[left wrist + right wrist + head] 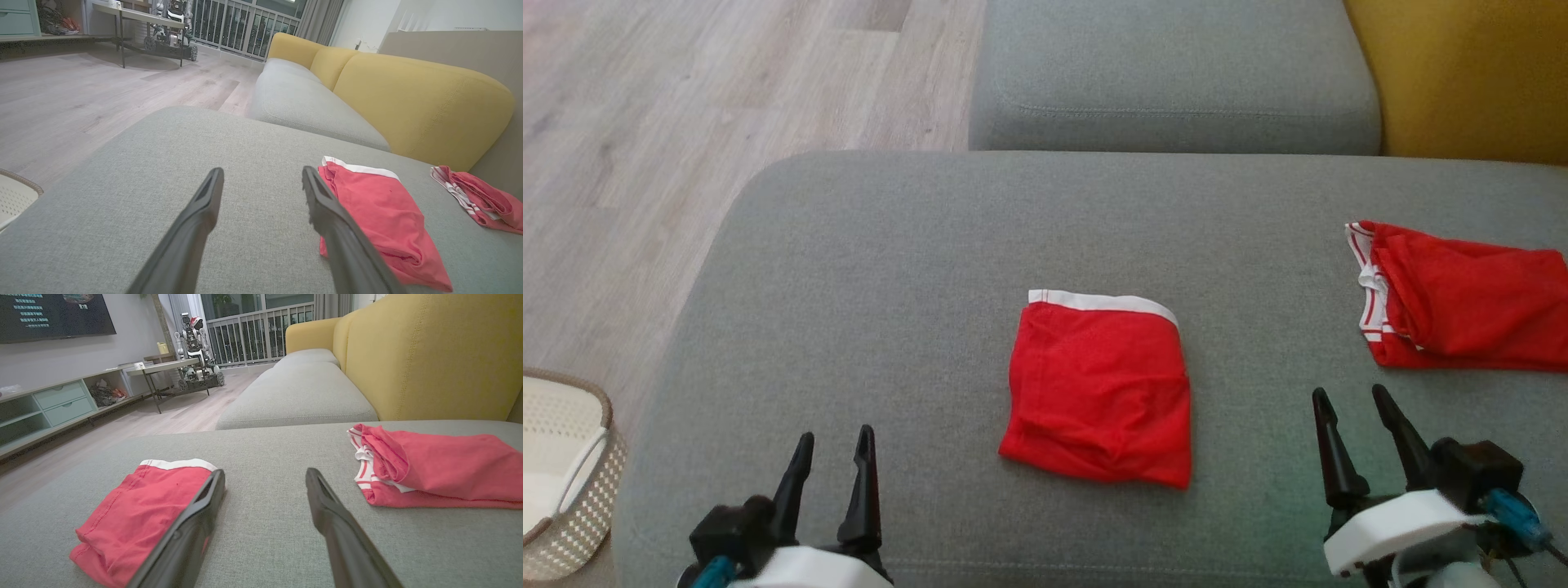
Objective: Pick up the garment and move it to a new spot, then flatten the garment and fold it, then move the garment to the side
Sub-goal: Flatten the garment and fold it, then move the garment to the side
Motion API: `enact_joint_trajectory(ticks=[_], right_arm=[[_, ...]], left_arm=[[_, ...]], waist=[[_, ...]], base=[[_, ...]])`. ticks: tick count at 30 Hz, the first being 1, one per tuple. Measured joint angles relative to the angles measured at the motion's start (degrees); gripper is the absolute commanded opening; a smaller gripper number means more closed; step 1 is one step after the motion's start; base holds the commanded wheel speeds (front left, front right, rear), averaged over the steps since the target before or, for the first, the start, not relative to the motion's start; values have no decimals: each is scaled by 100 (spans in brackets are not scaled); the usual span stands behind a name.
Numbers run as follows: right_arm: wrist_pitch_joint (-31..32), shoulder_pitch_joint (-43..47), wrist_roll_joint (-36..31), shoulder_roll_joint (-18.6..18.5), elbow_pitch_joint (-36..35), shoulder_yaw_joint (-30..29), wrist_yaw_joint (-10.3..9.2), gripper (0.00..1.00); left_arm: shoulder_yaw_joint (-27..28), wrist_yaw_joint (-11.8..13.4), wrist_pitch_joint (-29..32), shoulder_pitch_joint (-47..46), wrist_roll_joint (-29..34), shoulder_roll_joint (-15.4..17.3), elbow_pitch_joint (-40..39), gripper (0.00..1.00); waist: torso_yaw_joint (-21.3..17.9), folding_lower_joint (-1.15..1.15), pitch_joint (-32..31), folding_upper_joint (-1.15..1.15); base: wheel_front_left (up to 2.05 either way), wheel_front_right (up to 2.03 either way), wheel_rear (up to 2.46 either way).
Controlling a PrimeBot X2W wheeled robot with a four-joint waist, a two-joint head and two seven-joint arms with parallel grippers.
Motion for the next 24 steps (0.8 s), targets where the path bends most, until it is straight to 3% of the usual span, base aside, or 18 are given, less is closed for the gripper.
enact_joint_trajectory(ticks=[13, 18, 24], right_arm=[[-36, -2, 144, 0, 140, -14, 0, 100], [-2, -4, 1043, 8, 327, 272, 0, 100], [479, -367, 1758, 9, 955, 632, 0, 100]], left_arm=[[2, -2, 0, 2, 62, 0, 12, 100], [-102, -1, 0, 2, 347, 1, -60, 100], [-203, -45, 0, -4, 348, 1, -67, 100]], waist=[[23, 0, -117, 0], [174, 0, -73, 0], [415, 0, 100, 0]], base=[[0, 0, 0], [0, 0, 0], [0, 0, 0]])
